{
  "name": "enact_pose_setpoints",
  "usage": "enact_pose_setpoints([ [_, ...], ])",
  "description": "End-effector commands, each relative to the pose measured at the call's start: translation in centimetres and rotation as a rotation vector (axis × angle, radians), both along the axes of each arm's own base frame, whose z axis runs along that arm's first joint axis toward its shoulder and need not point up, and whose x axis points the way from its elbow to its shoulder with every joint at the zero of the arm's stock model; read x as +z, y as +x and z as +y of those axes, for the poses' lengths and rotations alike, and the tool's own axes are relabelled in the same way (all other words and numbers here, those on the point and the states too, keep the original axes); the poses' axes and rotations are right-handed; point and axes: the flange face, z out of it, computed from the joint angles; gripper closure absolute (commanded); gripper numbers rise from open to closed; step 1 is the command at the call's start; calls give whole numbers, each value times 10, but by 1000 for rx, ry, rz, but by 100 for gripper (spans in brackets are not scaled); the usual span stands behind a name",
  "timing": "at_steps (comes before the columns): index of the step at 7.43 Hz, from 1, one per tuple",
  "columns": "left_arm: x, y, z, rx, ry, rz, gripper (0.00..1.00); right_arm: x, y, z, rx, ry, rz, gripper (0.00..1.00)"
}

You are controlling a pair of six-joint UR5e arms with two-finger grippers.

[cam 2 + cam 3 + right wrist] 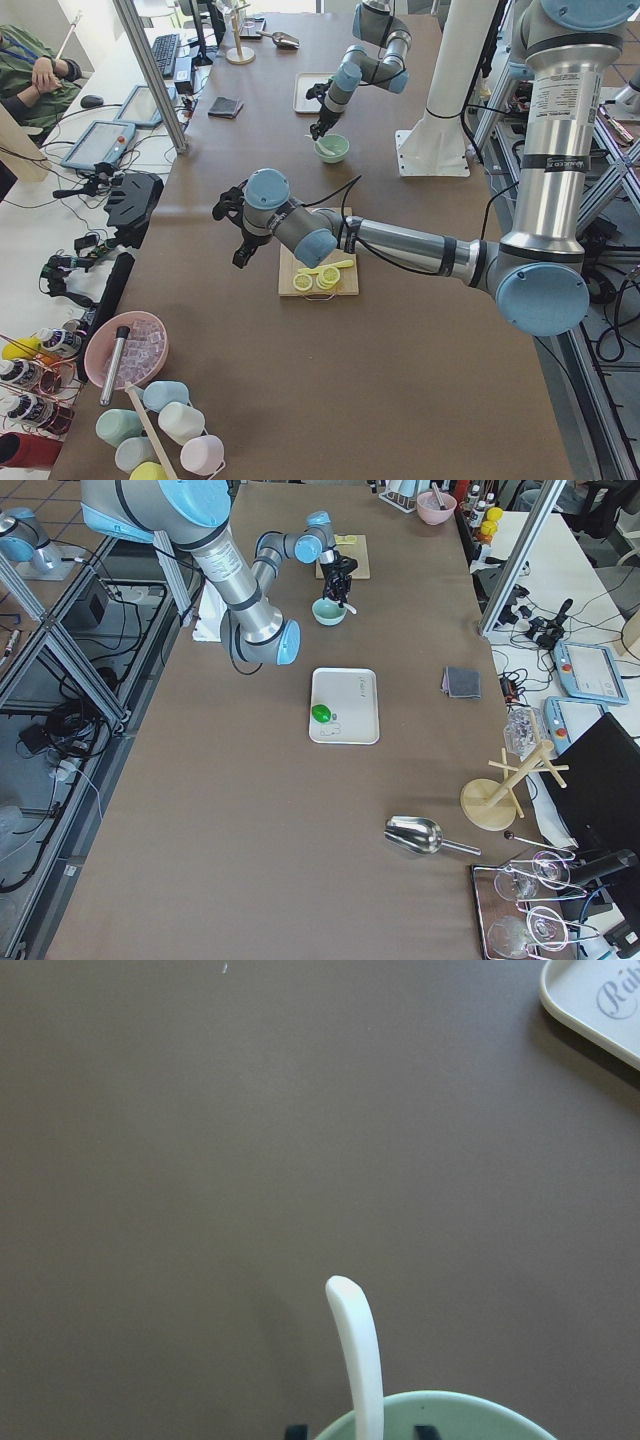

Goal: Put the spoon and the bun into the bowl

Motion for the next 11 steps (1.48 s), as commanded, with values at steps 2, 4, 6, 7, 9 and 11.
enact_pose_setpoints([
  [2, -6, 2, 1, 2, -5, 14, 1, -13, 72, 8, -124, 126, 4, 0],
  [4, -38, 59, 14, -27, -134, 100, 1, 36, 191, -23, -276, 196, 14, 0],
  [6, -59, 152, 36, -99, -181, 140, 1, 85, 292, -65, -454, 245, 60, 0],
  [7, -76, 200, 57, -125, -172, 134, 1, 112, 328, -84, -520, 270, 70, 0],
  [9, -89, 260, 85, -113, -119, 108, 1, 189, 411, -102, -651, 352, -1, 0],
  [11, -86, 299, 108, -125, -101, 80, 2, 245, 480, -105, -752, 377, 28, 0],
])
